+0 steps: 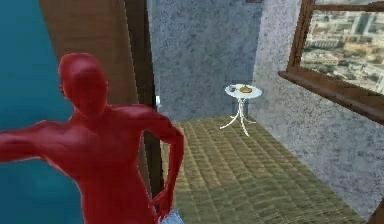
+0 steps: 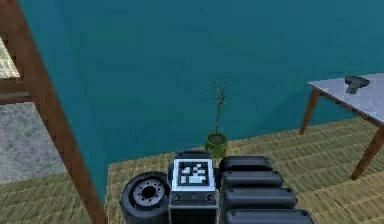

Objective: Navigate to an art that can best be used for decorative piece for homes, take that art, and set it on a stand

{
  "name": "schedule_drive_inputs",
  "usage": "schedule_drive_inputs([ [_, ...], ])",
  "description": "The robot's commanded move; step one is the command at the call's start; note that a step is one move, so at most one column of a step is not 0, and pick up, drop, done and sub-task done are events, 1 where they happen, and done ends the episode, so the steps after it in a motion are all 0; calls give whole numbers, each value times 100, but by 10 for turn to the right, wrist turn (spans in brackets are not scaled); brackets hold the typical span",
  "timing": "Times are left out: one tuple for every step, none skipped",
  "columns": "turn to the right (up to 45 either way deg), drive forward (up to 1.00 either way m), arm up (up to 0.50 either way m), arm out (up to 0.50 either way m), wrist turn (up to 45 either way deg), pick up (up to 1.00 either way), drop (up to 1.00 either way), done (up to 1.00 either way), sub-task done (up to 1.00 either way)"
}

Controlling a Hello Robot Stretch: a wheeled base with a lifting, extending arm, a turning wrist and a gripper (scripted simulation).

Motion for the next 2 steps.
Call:
schedule_drive_inputs([
  [450, 0, 0, 0, 0, 0, 0, 0, 0],
  [150, 0, 0, 0, 0, 0, 0, 0, 0],
])
